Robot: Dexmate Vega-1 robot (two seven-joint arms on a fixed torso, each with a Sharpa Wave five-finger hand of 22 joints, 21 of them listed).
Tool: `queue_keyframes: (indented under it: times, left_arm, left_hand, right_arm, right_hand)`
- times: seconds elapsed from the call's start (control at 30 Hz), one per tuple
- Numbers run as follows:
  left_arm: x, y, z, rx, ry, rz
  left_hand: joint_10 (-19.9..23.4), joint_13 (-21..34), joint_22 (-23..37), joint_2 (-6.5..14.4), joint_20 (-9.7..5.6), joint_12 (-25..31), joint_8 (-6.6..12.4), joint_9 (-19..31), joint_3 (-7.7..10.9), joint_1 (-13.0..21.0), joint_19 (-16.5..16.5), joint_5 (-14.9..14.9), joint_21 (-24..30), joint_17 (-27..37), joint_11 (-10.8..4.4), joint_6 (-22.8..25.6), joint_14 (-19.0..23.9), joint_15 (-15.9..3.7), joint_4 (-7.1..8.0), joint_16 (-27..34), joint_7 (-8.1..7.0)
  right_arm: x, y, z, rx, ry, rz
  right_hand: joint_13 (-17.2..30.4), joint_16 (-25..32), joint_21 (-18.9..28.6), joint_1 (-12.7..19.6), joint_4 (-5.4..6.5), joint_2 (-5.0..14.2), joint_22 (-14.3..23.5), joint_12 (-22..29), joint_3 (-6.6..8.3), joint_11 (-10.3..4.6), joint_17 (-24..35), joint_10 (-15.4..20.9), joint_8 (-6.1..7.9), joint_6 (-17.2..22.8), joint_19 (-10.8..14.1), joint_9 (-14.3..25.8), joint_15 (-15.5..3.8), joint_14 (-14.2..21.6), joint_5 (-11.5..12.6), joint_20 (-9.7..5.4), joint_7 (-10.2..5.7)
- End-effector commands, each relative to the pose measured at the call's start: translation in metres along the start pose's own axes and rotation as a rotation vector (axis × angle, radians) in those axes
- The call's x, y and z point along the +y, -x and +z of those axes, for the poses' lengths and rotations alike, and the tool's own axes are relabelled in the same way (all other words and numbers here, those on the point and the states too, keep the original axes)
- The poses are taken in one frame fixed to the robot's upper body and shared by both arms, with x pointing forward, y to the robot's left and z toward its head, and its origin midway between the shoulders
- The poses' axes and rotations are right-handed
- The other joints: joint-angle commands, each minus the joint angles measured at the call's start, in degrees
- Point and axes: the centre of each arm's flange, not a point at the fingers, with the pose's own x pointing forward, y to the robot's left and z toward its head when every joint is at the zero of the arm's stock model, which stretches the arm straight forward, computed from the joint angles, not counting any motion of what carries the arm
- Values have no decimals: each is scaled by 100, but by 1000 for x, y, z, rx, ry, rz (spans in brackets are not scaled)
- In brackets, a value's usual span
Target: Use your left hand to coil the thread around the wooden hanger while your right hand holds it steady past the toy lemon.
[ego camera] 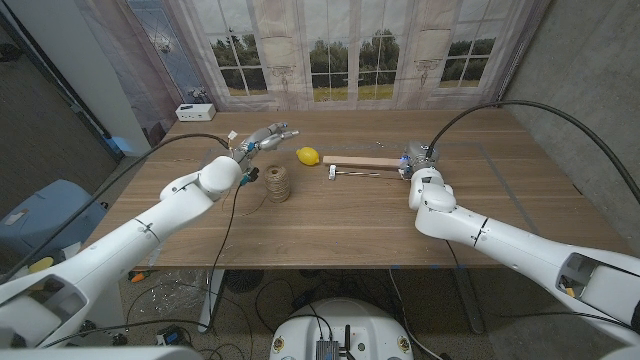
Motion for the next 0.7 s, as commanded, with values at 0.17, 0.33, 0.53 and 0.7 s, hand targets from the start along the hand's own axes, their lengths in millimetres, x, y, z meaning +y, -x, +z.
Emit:
queue_keyframes:
  times: [0.17,0.33,0.53,0.7]
  left_arm:
    - [7,28,44,53,-352,-50]
    - [5,34,53,82,-420,-87]
    - [1,45,64,148,-496,-143]
    - [-2,53,71,219,-557,-175]
  left_hand:
    - [200,45,32,-171,-8,69,46,14,-59,31,324,50,117,36,-11,182,234,-5,-58,78,8]
    - [193,63,31,-241,5,60,34,18,-55,161,437,75,145,37,-7,180,207,-12,-149,48,-55]
    - [101,94,24,-235,22,16,41,27,17,436,533,104,152,39,-15,223,34,29,-274,-46,-164]
    - [56,112,21,-265,20,-2,38,32,18,501,621,99,169,38,-19,241,-40,75,-298,-89,-225]
  right_arm:
    - [-5,18,-9,41,-58,-84]
    - [-6,25,-13,45,-66,-99]
    - [-8,32,-16,45,-70,-108]
    - [-8,36,-18,37,-73,-112]
  right_hand:
    - [34,49,43,233,8,213,32,30,-38,-34,39,58,59,542,64,236,-1020,-2,28,-10,-199]
    - [46,52,49,249,9,214,35,38,-53,-28,52,64,66,546,69,238,-1023,-8,30,-6,-194]
    - [61,63,53,262,15,218,38,43,-73,-26,70,59,72,546,67,239,-1022,-3,31,-7,-193]
    - [70,67,58,271,18,219,40,50,-86,-22,79,68,79,554,71,240,-1021,-2,32,-2,-191]
